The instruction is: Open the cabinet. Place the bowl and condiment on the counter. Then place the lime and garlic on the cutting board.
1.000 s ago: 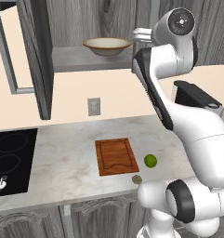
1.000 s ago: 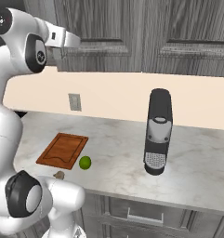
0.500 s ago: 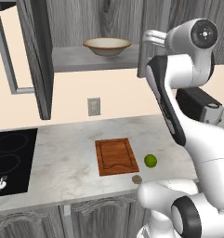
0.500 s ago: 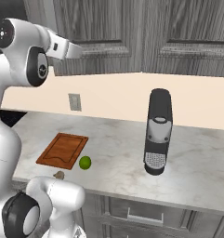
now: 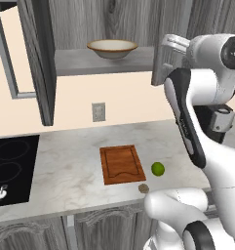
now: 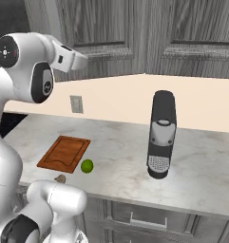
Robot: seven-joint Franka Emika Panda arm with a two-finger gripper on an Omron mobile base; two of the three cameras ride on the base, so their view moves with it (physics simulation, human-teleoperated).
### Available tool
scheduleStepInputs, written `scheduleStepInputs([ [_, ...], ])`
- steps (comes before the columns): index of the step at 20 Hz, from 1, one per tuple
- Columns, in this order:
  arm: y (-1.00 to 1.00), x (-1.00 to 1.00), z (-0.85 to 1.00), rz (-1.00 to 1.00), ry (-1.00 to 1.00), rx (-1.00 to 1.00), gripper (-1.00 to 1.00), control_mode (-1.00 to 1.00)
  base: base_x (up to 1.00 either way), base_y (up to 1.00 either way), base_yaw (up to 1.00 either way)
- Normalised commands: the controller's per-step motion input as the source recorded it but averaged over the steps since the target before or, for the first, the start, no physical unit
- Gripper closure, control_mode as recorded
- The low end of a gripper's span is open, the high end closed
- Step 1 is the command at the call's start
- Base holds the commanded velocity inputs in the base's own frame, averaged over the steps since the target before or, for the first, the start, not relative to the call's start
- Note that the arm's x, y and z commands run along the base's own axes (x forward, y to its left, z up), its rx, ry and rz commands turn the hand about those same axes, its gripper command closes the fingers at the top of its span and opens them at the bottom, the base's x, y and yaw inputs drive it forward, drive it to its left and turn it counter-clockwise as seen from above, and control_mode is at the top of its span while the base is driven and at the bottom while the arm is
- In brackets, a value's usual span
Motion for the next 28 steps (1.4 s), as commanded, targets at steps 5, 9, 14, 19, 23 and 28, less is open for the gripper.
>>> scheduleStepInputs([
  [5, -1.00, -0.29, 0.00, 0.00, -0.08, 0.08, 1.00, -1.00, 0.00, 0.00, 0.00],
  [9, -1.00, -0.33, 0.00, 0.00, -0.10, 0.09, 1.00, -1.00, 0.00, 0.00, 0.00],
  [14, -1.00, -0.30, 0.00, 0.00, -0.10, 0.09, 1.00, -1.00, 0.00, 0.00, 0.00],
  [19, -0.82, -0.25, 0.00, 0.00, -0.07, 0.09, 1.00, -1.00, 0.00, 0.00, 0.00],
  [23, -0.36, -0.16, 0.01, 0.00, 0.00, 0.03, 1.00, -1.00, 0.00, 0.00, 0.00],
  [28, -0.04, -0.04, 0.03, 0.00, 0.00, 0.00, 1.00, -1.00, 0.00, 0.00, 0.00],
])
